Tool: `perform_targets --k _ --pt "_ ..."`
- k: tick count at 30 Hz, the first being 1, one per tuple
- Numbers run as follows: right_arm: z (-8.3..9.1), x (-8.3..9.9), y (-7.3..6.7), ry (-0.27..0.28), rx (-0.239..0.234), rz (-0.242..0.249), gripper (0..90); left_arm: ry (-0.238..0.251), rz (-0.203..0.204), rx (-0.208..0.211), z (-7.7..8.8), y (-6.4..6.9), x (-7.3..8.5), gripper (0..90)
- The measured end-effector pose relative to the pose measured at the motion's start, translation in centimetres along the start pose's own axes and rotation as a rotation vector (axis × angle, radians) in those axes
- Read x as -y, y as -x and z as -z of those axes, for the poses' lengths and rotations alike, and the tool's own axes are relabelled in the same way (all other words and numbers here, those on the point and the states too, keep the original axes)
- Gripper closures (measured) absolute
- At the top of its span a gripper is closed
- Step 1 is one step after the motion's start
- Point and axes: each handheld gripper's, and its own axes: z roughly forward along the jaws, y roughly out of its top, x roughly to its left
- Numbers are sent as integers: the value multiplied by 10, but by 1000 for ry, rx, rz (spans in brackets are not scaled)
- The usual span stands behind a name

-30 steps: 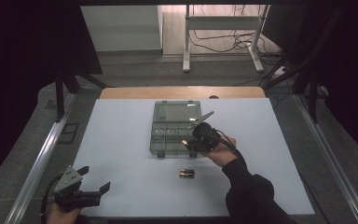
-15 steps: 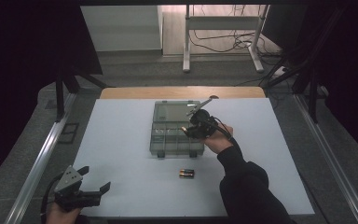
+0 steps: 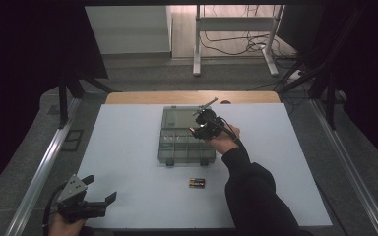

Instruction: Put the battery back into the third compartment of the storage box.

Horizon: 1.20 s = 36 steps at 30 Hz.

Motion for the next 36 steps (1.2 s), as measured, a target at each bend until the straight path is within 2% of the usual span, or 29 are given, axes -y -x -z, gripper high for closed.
perform_targets --k 10,15,16,17,20,21,22,23,28,29,31,35,36 --pt "-22 0 7 -30 21 -31 761 -1 -1 1 0 0 0 18" --pt "-29 0 7 -45 32 -29 760 0 0 2 0 0 0 18" --pt "-31 -1 5 -43 52 -21 750 1 1 2 0 0 0 18" --pt "-31 -1 5 -36 54 -19 735 1 2 3 0 0 0 18" --pt "-25 -2 4 4 61 -22 580 1 4 3 0 -1 0 18" --pt "-22 -2 3 8 69 -18 543 1 4 3 0 0 0 18" --pt "-22 -2 3 8 69 -18 543 1 4 3 0 0 0 18" --pt "-18 0 3 11 75 -12 466 1 3 3 0 0 0 18" --pt "-9 4 4 12 12 -31 275 0 3 2 0 0 0 18" --pt "-9 4 4 12 12 -31 275 0 3 2 0 0 0 18" --pt "-6 6 3 5 -17 -30 212 -1 3 2 0 0 0 18" --pt "4 12 -4 -12 -27 -5 97 -1 3 2 0 0 0 18" --pt "4 12 -4 -12 -27 -5 97 -1 4 2 0 0 0 18"
